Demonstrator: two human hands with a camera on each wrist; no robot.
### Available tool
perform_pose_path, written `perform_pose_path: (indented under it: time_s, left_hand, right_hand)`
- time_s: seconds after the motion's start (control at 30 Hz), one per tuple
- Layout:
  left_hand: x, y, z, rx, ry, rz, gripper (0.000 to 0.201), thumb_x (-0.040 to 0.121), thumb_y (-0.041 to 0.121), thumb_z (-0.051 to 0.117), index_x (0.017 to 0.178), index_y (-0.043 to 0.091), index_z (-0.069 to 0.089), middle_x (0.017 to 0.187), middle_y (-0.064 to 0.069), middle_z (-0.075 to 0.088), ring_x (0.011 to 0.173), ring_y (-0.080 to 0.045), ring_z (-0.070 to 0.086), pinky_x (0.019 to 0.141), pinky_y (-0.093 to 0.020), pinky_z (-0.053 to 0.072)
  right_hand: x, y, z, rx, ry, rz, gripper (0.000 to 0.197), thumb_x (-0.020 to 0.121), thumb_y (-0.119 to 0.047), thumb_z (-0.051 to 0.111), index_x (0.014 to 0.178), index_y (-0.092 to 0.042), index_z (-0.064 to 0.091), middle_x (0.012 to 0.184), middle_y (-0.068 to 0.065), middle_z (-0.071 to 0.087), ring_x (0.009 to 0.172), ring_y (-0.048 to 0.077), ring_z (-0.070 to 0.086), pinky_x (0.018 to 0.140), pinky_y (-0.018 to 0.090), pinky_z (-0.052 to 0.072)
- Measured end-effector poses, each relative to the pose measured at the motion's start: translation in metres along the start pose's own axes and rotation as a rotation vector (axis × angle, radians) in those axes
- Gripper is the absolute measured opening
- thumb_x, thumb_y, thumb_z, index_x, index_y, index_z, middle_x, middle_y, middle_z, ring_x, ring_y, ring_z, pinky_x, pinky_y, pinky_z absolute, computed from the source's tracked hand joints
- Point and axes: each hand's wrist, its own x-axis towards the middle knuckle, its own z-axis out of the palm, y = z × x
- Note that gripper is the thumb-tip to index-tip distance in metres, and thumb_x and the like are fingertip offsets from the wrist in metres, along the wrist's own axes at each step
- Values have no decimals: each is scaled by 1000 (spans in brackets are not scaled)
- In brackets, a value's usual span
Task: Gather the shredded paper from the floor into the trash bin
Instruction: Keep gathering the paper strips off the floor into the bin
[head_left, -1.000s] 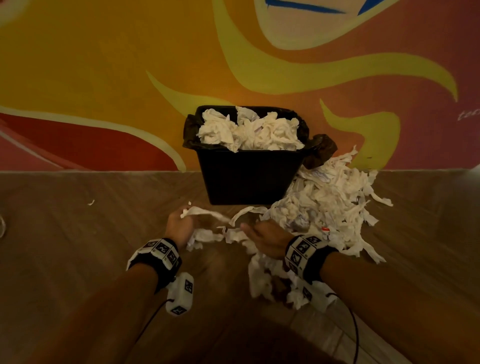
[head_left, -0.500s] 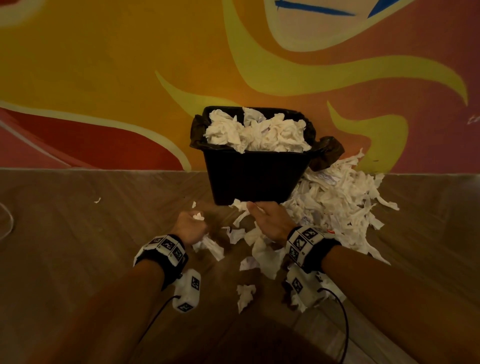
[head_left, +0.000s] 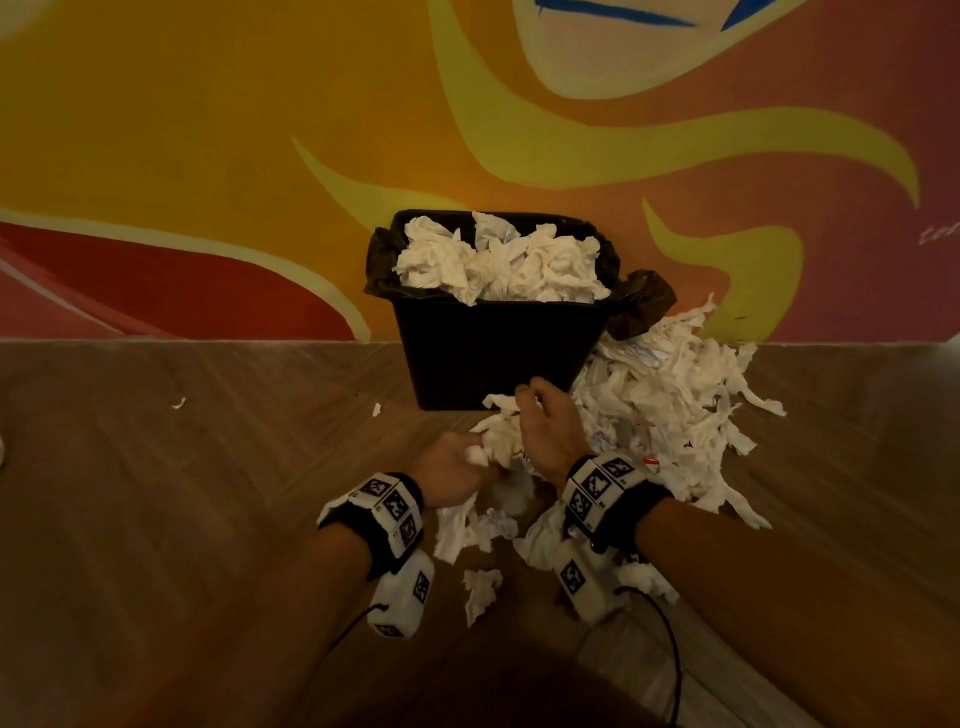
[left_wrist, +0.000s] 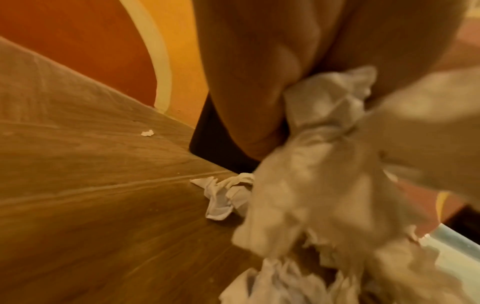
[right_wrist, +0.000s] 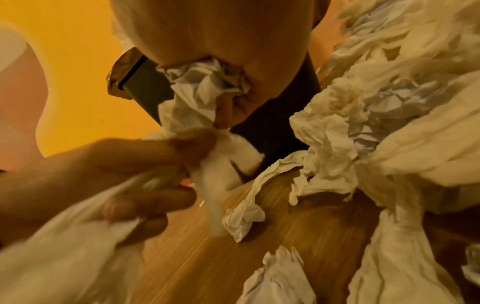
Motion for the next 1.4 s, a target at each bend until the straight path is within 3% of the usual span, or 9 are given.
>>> perform_pose_path:
  time_s: [0.2, 0.37, 0.6, 0.67, 0.77, 0.9, 1.03, 1.27, 1.4]
  left_hand:
    - [-1, 24, 0, -89, -12, 136, 15, 83, 13, 73, 97, 19, 73, 96, 4, 72, 88, -4, 67, 81, -22, 55]
    - [2, 37, 14, 142, -17, 250, 15, 83, 21, 73, 94, 10, 72, 85, 8, 67, 71, 12, 58, 67, -8, 45]
    - [7, 34, -13, 197, 1, 203, 12, 85, 8, 69, 74, 14, 68, 70, 0, 66, 60, -4, 61, 57, -23, 48]
    - [5, 31, -24, 209, -20, 192, 10, 83, 13, 73, 81, 3, 71, 78, -14, 69, 69, -19, 64, 62, -29, 50]
    - [3, 23, -37, 144, 10, 186, 20, 82, 17, 75, 99, 6, 72, 91, -5, 71, 80, -12, 65, 69, -20, 53]
    - [2, 14, -55, -66, 282, 3, 5, 88, 18, 68, 91, 16, 72, 81, 2, 72, 72, -8, 62, 66, -21, 49]
    - [-8, 5, -69, -150, 402, -78, 22, 71, 15, 84, 87, 14, 69, 73, -7, 65, 67, -16, 61, 64, -34, 53]
    - [-14, -13, -74, -167, 441, -159, 37, 78, -16, 56, 62, 13, 39, 62, -7, 44, 57, -22, 47, 54, -33, 39]
    - [-17, -8, -70, -374, 400, -78, 36, 82, -25, 50, 67, 8, 48, 80, -11, 56, 84, -26, 66, 63, -34, 54]
  right_hand:
    - [7, 14, -4, 44, 197, 124, 24, 97, -12, 38, 100, -18, 61, 78, -7, 57, 64, 9, 51, 59, 23, 44]
    - [13, 21, -1, 115, 276, 293, 35, 94, -15, 38, 74, -23, 65, 88, 2, 66, 80, 18, 58, 73, 31, 48]
    - [2, 23, 8, 391, -184, 338, 22, 86, -33, 66, 82, -12, 67, 86, 12, 71, 85, 29, 67, 75, 41, 55]
    - [-1, 22, 10, 487, -259, 290, 16, 88, -24, 67, 94, -10, 69, 96, 12, 71, 94, 30, 67, 81, 43, 54]
    - [-1, 20, 7, 523, -239, 292, 23, 91, -12, 63, 112, -4, 65, 111, 16, 69, 104, 32, 65, 90, 48, 53]
    - [5, 21, 2, 216, -113, 263, 11, 84, -4, 64, 91, -4, 56, 85, 20, 59, 84, 42, 62, 77, 56, 52]
    - [11, 27, 6, -87, -160, 121, 4, 89, -14, 59, 92, -12, 58, 75, 4, 59, 68, 20, 58, 61, 26, 49]
    - [4, 30, 34, -900, -550, -176, 34, 85, -49, 54, 107, -24, 62, 111, 2, 62, 104, 23, 58, 85, 37, 47]
    - [4, 35, 53, -1062, -709, -213, 56, 85, -37, 63, 137, -30, 43, 131, 12, 48, 116, 34, 52, 93, 40, 46]
